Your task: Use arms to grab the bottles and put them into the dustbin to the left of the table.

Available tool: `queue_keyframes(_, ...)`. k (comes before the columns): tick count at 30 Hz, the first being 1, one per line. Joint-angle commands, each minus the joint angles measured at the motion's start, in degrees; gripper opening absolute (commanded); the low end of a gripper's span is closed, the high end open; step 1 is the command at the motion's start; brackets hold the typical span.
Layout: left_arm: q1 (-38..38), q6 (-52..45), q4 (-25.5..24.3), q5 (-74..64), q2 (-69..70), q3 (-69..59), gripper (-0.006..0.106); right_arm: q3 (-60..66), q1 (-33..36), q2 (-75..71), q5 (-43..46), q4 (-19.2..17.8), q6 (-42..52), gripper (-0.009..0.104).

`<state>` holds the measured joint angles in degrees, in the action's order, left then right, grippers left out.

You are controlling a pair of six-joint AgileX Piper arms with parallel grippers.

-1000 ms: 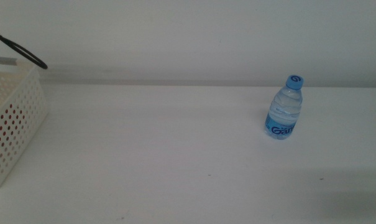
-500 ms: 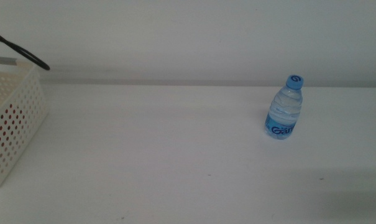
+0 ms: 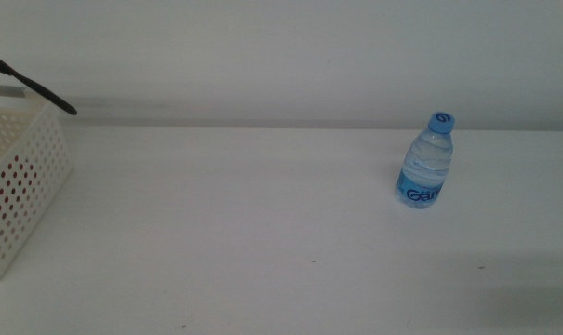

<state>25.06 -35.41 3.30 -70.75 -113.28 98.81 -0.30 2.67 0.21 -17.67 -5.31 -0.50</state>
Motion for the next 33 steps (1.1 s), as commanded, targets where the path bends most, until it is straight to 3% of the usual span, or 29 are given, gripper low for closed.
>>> queue_keyframes(1,0.0,-0.4,1.1,-4.3,0.8,0.4,0.003,2.5,-0.3,-2.3,0.5,-0.6,0.5,0.09)
queue_keyframes(3,0.0,-0.4,1.1,-4.3,0.8,0.4,0.012,2.5,-0.3,-2.3,0.5,-0.6,0.5,0.09)
queue_keyframes(4,0.0,-0.4,1.0,-4.2,0.8,0.4,0.053,2.5,-0.3,-2.3,0.5,-0.6,0.5,0.09)
queue_keyframes(5,0.0,-0.4,0.6,-4.0,0.8,0.4,0.07,2.5,-0.3,-2.3,0.5,-0.6,0.5,0.09)
queue_keyframes(8,0.0,0.7,0.6,-4.0,0.9,0.4,0.081,2.5,-0.3,-2.3,0.5,-0.6,0.5,0.09)
queue_keyframes(13,-1.0,2.5,-0.8,-4.3,3.6,0.4,0.083,2.5,-0.3,-2.3,0.5,-0.6,0.5,0.09)
queue_keyframes(20,-5.1,6.3,-4.7,-4.3,11.8,0.4,0.075,2.5,-0.3,-2.3,0.5,-0.6,0.5,0.09)
queue_keyframes(27,-9.0,8.5,-1.7,-4.5,20.7,-0.2,0.074,2.5,-0.3,-2.3,0.5,-0.6,0.5,0.09)
queue_keyframes(33,-11.6,6.7,6.9,-2.1,32.5,-8.0,0.075,2.5,-0.3,-2.3,0.5,-0.6,0.5,0.09)
